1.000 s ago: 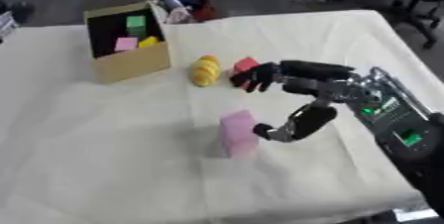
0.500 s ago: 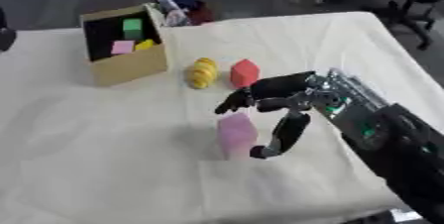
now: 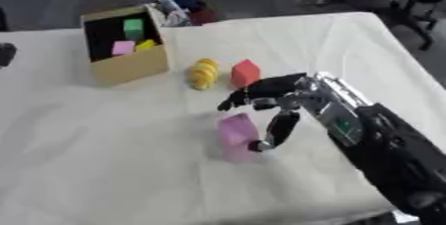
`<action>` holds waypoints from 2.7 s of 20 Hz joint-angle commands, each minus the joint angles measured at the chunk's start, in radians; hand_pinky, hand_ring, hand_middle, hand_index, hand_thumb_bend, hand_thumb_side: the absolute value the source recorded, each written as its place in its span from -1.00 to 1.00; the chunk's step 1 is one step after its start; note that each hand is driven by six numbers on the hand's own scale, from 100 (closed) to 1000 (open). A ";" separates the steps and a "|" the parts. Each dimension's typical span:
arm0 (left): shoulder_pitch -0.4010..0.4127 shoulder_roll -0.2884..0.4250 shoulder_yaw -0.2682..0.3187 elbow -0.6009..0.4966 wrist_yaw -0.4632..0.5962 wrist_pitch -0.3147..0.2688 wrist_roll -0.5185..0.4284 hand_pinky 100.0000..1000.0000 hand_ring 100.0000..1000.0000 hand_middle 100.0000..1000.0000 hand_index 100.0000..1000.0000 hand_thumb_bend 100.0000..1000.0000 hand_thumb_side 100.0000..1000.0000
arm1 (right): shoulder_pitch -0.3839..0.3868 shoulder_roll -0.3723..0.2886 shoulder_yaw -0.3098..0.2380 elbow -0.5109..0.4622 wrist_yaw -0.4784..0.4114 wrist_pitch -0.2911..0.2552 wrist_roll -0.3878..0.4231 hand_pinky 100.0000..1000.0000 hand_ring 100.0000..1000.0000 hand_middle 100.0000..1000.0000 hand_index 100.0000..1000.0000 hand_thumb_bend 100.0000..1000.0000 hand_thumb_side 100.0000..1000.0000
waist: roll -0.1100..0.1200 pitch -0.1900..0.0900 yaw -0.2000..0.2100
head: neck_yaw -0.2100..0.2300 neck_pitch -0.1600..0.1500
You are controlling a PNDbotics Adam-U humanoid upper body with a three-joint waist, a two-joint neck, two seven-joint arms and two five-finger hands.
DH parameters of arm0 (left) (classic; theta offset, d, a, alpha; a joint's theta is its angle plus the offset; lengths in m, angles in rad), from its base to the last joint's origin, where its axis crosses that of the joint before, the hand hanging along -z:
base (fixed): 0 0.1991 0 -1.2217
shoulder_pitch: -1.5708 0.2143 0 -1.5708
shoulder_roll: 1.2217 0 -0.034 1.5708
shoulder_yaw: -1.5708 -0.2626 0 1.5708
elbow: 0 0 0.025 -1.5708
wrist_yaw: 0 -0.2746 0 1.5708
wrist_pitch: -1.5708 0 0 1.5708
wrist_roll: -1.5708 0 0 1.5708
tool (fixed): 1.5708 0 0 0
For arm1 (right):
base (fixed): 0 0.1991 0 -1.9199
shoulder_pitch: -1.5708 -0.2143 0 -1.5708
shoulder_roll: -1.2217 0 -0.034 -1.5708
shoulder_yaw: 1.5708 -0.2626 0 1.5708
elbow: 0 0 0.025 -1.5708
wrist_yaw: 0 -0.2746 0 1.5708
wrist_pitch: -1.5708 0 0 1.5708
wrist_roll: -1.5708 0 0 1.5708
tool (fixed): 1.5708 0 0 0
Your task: Pick up objects on the table and place them in the box.
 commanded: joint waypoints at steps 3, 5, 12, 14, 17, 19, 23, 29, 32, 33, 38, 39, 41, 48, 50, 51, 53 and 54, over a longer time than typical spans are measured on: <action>0.002 0.000 0.018 -0.026 0.006 -0.002 0.008 0.38 0.23 0.15 0.52 0.06 0.01 | -0.028 -0.004 -0.051 0.027 0.012 -0.007 -0.079 0.45 0.40 -0.03 0.25 -0.82 -0.93 | -0.008 -0.004 0.001 | 0.001 -0.013; 0.008 -0.004 0.018 -0.026 0.008 -0.003 0.008 0.38 0.23 0.14 0.52 0.06 0.01 | -0.041 -0.007 -0.073 0.022 -0.001 0.012 -0.124 0.44 0.37 -0.07 0.21 -0.87 -0.97 | -0.007 -0.005 0.001 | 0.003 -0.013; 0.033 -0.064 0.012 -0.039 0.038 -0.029 0.024 0.36 0.21 0.12 0.50 0.04 0.00 | -0.178 -0.019 -0.165 0.026 -0.046 0.097 -0.208 0.41 0.30 -0.08 0.23 -0.93 -1.00 | 0.000 0.001 0.052 | -0.020 -0.021; 0.037 -0.087 0.002 -0.041 0.050 -0.045 0.019 0.36 0.22 0.13 0.50 0.04 0.00 | -0.224 -0.017 -0.194 0.069 -0.036 0.119 -0.240 0.41 0.30 -0.08 0.24 -0.93 -1.00 | 0.003 0.006 0.088 | -0.038 -0.027; 0.033 -0.128 -0.010 -0.041 0.064 -0.066 0.008 0.36 0.23 0.14 0.50 0.04 0.00 | -0.292 0.001 -0.246 0.162 0.011 0.154 -0.302 0.39 0.27 -0.09 0.23 -0.96 -1.00 | 0.004 0.012 0.148 | -0.076 -0.040; 0.025 -0.152 -0.016 -0.043 0.069 -0.078 0.002 0.37 0.23 0.14 0.50 0.04 0.00 | -0.333 0.025 -0.277 0.240 0.048 0.174 -0.351 0.38 0.26 -0.09 0.23 -0.99 -1.00 | 0.004 0.020 0.182 | -0.102 -0.049; -0.006 -0.189 -0.032 -0.048 0.076 -0.095 -0.020 0.37 0.24 0.15 0.50 -0.01 0.01 | -0.403 0.081 -0.336 0.406 0.135 0.210 -0.457 0.37 0.26 -0.04 0.28 -1.00 -1.00 | 0.004 0.041 0.242 | -0.166 -0.069; -0.052 -0.222 -0.057 -0.057 0.085 -0.103 -0.051 0.38 0.24 0.15 0.50 -0.06 0.01 | -0.453 0.136 -0.403 0.574 0.258 0.285 -0.652 0.35 0.26 0.06 0.38 -1.00 -1.00 | 0.001 0.068 0.322 | -0.268 -0.088; -0.061 -0.231 -0.064 -0.057 0.089 -0.102 -0.058 0.39 0.24 0.14 0.50 -0.07 0.02 | -0.462 0.154 -0.409 0.605 0.288 0.310 -0.723 0.38 0.34 0.28 0.65 -1.00 -0.71 | 0.002 0.074 0.346 | -0.299 -0.092; -0.062 -0.232 -0.065 -0.057 0.090 -0.101 -0.059 0.40 0.23 0.14 0.50 -0.08 0.02 | -0.465 0.160 -0.407 0.611 0.293 0.314 -0.728 0.42 0.42 0.45 0.81 -0.88 -0.47 | 0.002 0.075 0.351 | -0.306 -0.092; -0.064 -0.234 -0.068 -0.057 0.093 -0.099 -0.062 0.40 0.24 0.14 0.50 -0.09 0.02 | -0.468 0.179 -0.386 0.584 0.301 0.278 -0.682 0.52 0.57 0.77 1.00 -0.63 -0.10 | 0.006 0.076 0.358 | -0.318 -0.091; -0.063 -0.235 -0.068 -0.057 0.094 -0.099 -0.062 0.40 0.24 0.14 0.50 -0.09 0.02 | -0.466 0.181 -0.381 0.572 0.297 0.264 -0.670 0.53 0.58 0.77 1.00 -0.63 -0.09 | 0.006 0.075 0.357 | -0.317 -0.090; -0.062 -0.236 -0.068 -0.056 0.094 -0.098 -0.062 0.40 0.24 0.14 0.50 -0.09 0.02 | -0.465 0.185 -0.368 0.545 0.288 0.237 -0.647 0.52 0.57 0.75 1.00 -0.62 -0.12 | 0.006 0.073 0.354 | -0.317 -0.089; -0.060 -0.237 -0.070 -0.055 0.093 -0.099 -0.070 0.40 0.24 0.14 0.50 -0.10 0.03 | -0.468 0.203 -0.325 0.470 0.291 0.158 -0.593 0.56 0.60 0.80 1.00 -0.57 -0.15 | 0.009 0.068 0.354 | -0.325 -0.092; -0.058 -0.238 -0.070 -0.054 0.093 -0.099 -0.072 0.40 0.24 0.14 0.50 -0.10 0.03 | -0.466 0.201 -0.319 0.456 0.289 0.144 -0.569 0.56 0.61 0.76 1.00 -0.56 -0.16 | 0.009 0.065 0.352 | -0.325 -0.091; -0.056 -0.238 -0.069 -0.054 0.092 -0.099 -0.072 0.40 0.24 0.14 0.50 -0.10 0.03 | -0.465 0.198 -0.316 0.450 0.285 0.138 -0.551 0.56 0.61 0.76 1.00 -0.56 -0.16 | 0.009 0.063 0.349 | -0.324 -0.090; -0.048 -0.236 -0.064 -0.052 0.090 -0.098 -0.071 0.40 0.24 0.14 0.50 -0.10 0.04 | -0.458 0.179 -0.304 0.433 0.268 0.119 -0.489 0.58 0.63 0.77 1.00 -0.56 -0.26 | 0.009 0.057 0.337 | -0.316 -0.085; -0.042 -0.233 -0.062 -0.051 0.089 -0.097 -0.070 0.40 0.24 0.14 0.50 -0.10 0.04 | -0.450 0.165 -0.295 0.419 0.256 0.109 -0.445 0.59 0.64 0.77 1.00 -0.61 -0.34 | 0.009 0.053 0.326 | -0.311 -0.081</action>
